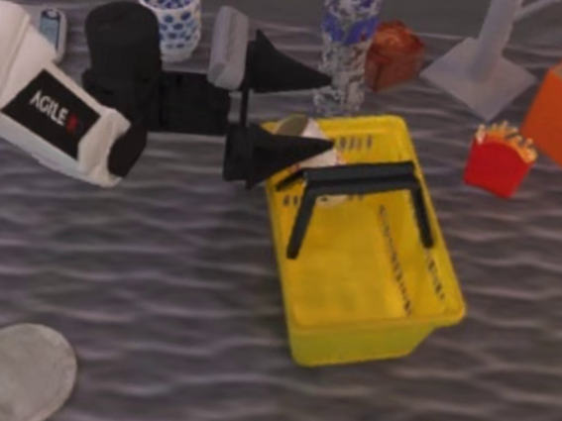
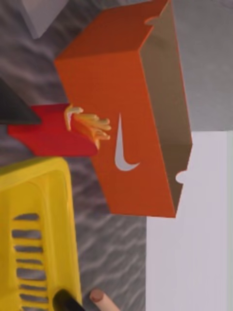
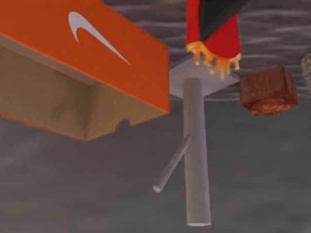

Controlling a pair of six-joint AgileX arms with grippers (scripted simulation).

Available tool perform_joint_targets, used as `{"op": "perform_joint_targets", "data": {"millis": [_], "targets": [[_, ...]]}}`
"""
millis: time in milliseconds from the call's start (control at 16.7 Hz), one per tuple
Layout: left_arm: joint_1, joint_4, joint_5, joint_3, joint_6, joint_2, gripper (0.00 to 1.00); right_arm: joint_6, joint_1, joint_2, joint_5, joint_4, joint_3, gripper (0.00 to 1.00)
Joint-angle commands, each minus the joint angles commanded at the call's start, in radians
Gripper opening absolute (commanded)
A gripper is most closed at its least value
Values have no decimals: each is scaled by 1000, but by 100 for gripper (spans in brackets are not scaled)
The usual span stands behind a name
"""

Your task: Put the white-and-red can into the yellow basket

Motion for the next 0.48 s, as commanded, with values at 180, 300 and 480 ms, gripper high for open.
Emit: {"op": "perform_joint_targets", "data": {"millis": [180, 300, 480], "targets": [[0, 0, 0, 0, 0, 0, 100, 0, 0, 0, 0, 0, 0, 100], [-3, -1, -1, 1, 0, -3, 100, 0, 0, 0, 0, 0, 0, 100], [2, -13, -18, -9, -6, -32, 100, -20, 13, 30, -2, -29, 27, 100]]}}
